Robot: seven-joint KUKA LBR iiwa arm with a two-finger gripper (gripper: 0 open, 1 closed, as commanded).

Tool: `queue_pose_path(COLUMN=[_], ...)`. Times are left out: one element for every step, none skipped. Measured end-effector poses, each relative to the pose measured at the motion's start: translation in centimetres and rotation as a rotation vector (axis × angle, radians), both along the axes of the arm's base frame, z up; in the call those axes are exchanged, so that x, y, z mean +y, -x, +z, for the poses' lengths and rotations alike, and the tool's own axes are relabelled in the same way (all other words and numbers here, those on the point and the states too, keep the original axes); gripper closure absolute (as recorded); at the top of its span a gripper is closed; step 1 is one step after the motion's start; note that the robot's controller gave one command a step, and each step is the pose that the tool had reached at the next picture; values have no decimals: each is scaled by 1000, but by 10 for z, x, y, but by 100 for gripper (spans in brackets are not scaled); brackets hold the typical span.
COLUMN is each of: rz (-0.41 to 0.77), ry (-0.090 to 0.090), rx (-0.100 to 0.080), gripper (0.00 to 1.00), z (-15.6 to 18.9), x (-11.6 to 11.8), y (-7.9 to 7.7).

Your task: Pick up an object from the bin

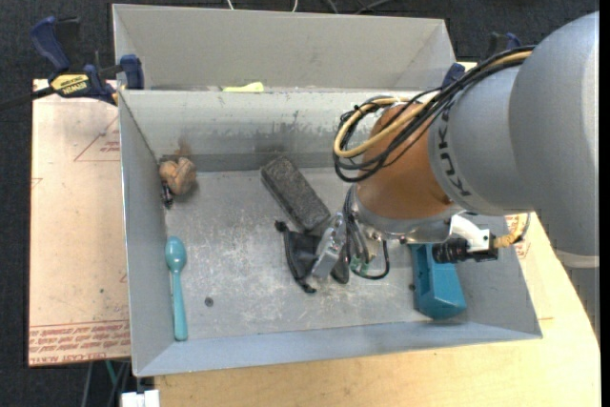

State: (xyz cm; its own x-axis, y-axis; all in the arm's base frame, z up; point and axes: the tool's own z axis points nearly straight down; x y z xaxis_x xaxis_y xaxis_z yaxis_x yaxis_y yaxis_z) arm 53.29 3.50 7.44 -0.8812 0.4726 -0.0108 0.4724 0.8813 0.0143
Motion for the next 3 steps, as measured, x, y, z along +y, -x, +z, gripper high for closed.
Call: queue_pose_path(rz=[1,3,4], ry=[0,-1,-2], rx=[9,7,-2], gripper=[100,100,100], z=[36,72,82], x=[0,0,1], y=[3,2,0])
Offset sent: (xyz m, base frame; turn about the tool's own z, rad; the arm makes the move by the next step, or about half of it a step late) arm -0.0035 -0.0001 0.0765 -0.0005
